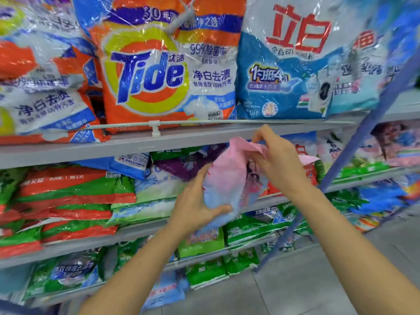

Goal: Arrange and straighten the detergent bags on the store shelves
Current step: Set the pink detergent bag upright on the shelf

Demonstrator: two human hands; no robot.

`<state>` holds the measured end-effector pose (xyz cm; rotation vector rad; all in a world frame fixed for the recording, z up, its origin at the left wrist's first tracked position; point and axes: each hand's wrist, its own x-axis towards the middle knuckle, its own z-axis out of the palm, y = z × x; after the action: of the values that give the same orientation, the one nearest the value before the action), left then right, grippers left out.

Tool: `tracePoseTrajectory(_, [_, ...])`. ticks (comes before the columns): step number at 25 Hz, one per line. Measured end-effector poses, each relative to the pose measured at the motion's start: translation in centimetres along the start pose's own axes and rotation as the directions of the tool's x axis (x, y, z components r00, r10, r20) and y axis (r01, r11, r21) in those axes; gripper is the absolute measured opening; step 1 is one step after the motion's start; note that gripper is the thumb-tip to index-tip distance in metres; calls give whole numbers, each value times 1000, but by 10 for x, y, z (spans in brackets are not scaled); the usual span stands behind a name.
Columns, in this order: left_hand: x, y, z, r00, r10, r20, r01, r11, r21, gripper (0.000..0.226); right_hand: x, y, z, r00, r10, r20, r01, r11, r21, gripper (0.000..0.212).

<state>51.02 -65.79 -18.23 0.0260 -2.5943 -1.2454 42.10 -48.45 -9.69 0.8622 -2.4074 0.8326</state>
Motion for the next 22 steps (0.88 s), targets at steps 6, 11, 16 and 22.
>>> tracePoseTrajectory(6, [-17, 27, -27, 995, -3, 101, 55, 856, -514, 37, 29, -17, -72, 921, -86, 380, 17, 983, 182, 17])
tracePoseTrajectory(11, [-21, 52, -49, 988, -72, 134, 136, 808, -574, 18, 48, -35, -99, 859, -97, 502, 70, 995, 72, 29])
tracePoseTrajectory(16, [-26, 59, -57, 994, -6, 113, 56, 893, -446, 78, 61, -60, -111, 839, -104, 534, 101, 994, 35, 35])
tracePoseTrajectory(22, [-23, 60, -73, 1000, -2, 15, 10, 824, -566, 60, 69, -71, -124, 822, -162, 545, 129, 987, 99, 48])
